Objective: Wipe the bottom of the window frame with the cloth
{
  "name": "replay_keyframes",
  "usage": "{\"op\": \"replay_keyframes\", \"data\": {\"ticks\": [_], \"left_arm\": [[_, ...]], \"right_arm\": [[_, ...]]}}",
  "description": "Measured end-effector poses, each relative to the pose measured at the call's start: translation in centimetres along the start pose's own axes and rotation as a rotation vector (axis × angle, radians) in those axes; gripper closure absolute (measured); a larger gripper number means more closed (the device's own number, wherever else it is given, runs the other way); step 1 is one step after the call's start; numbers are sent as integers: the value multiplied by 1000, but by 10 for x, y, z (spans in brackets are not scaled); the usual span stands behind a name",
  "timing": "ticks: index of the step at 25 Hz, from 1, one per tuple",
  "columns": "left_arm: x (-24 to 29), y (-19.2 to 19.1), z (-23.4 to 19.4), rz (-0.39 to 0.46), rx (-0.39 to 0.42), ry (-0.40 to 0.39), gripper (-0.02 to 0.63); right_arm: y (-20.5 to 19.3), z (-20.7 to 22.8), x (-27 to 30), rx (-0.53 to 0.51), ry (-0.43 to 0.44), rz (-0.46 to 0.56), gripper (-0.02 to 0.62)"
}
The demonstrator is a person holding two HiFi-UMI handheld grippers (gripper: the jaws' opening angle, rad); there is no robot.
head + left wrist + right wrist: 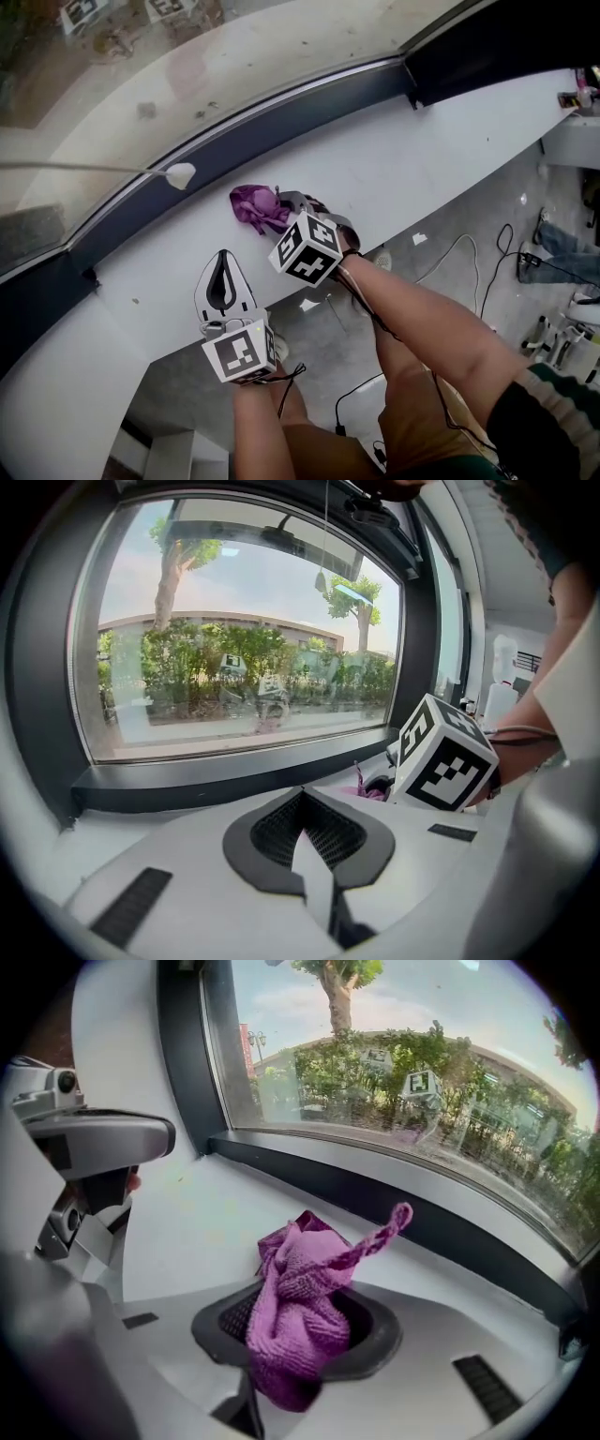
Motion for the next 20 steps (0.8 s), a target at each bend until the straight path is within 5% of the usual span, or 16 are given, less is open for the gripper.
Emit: {"op": "replay_keyframes", "data": {"ticks": [20], "left_arm": [[116,31,129,-29,83,-160,603]], "right_arm": [[-114,165,-50,118,-145,-43,449]]}}
Point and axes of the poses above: the fingertips, and each gripper's own axes: x forward along the fingers, z to its right, y out of its top, the point moved 7 cm from there along -x, backward along the fingers, and after that the axes turned 14 degrees about -y, right-handed, at the moved point
